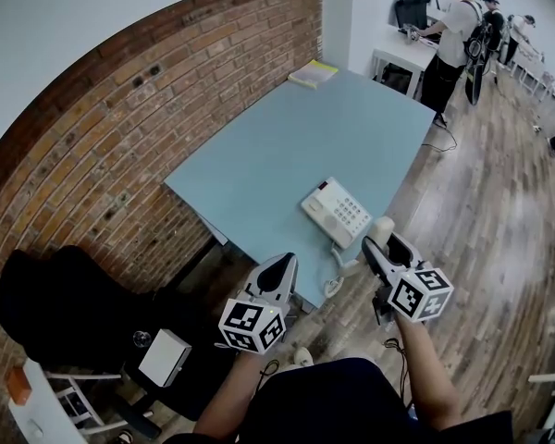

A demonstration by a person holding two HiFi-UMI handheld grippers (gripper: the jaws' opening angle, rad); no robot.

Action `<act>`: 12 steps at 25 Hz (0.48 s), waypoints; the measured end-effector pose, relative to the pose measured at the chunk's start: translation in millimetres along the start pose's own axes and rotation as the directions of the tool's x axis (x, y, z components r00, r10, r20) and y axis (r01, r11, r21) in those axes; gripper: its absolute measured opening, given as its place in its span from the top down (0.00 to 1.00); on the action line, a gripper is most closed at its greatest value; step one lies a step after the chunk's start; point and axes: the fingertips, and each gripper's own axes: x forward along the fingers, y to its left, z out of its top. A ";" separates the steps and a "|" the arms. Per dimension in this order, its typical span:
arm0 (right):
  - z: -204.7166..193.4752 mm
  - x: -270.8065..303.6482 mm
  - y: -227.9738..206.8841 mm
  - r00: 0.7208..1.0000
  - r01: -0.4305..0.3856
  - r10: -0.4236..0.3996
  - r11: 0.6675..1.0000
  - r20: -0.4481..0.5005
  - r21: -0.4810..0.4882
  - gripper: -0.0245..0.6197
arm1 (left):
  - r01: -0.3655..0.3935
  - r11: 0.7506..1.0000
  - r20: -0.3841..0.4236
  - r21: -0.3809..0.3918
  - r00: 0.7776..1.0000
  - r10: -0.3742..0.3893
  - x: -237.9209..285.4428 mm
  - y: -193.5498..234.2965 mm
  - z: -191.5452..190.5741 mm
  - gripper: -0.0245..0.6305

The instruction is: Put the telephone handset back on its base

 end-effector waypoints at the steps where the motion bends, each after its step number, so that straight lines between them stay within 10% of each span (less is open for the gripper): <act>1: -1.5 1.8 0.2 1.000 0.001 -0.001 1.000 -0.005 0.002 0.57 | -0.002 1.000 -0.001 -0.004 1.000 0.002 0.5 2.2 -0.7 0.95; 12: -2.9 16.8 -9.3 1.000 -0.001 0.001 1.000 -0.028 0.004 0.57 | -0.012 1.000 -0.005 -0.012 1.000 0.012 9.7 6.9 0.1 0.95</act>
